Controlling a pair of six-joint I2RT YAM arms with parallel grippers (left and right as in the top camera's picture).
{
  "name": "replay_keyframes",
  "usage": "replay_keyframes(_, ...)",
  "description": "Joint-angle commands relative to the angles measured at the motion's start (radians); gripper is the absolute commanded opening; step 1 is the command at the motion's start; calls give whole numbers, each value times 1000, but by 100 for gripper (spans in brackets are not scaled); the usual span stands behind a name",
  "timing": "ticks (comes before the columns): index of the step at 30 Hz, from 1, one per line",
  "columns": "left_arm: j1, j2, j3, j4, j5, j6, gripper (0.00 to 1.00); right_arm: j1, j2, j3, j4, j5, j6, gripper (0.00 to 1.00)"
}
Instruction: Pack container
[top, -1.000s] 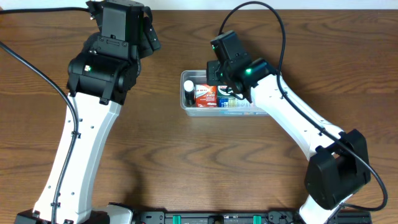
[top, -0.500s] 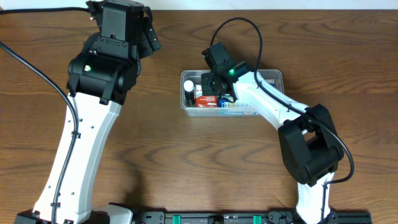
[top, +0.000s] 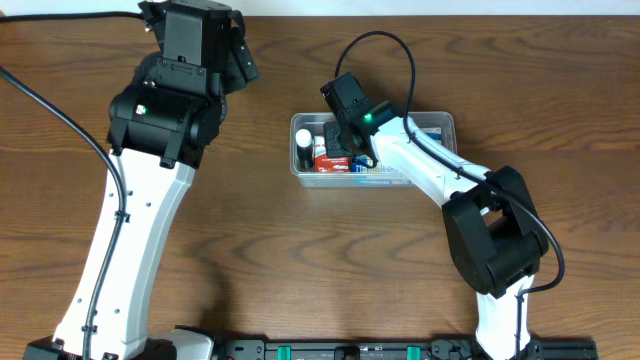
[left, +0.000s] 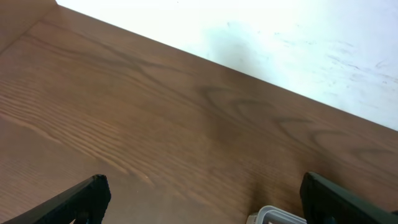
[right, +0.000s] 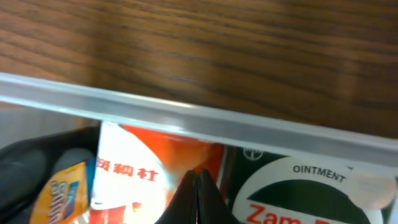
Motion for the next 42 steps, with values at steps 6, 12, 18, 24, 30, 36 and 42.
replay_keyframes(6,4,-3,7,0,-16,14,98,-10,16,34,-5,47,-31,1)
replay_keyframes(12,4,-3,7,0,-16,14,98,-13,15,81,-5,-9,-57,4)
replay_keyframes(18,4,-3,7,0,-16,14,98,-41,-23,201,-62,-58,-75,1)
replay_keyframes(24,4,-3,7,0,-16,14,98,-169,-161,321,-280,-66,-137,1)
replay_keyframes(30,4,-3,7,0,-16,14,98,-308,-428,323,-488,-77,-231,1)
replay_keyframes(36,4,-3,7,0,-16,14,98,-348,-691,320,-650,-76,-275,8)
replay_keyframes(42,4,-3,7,0,-16,14,98,-346,-968,290,-721,-78,-272,13)
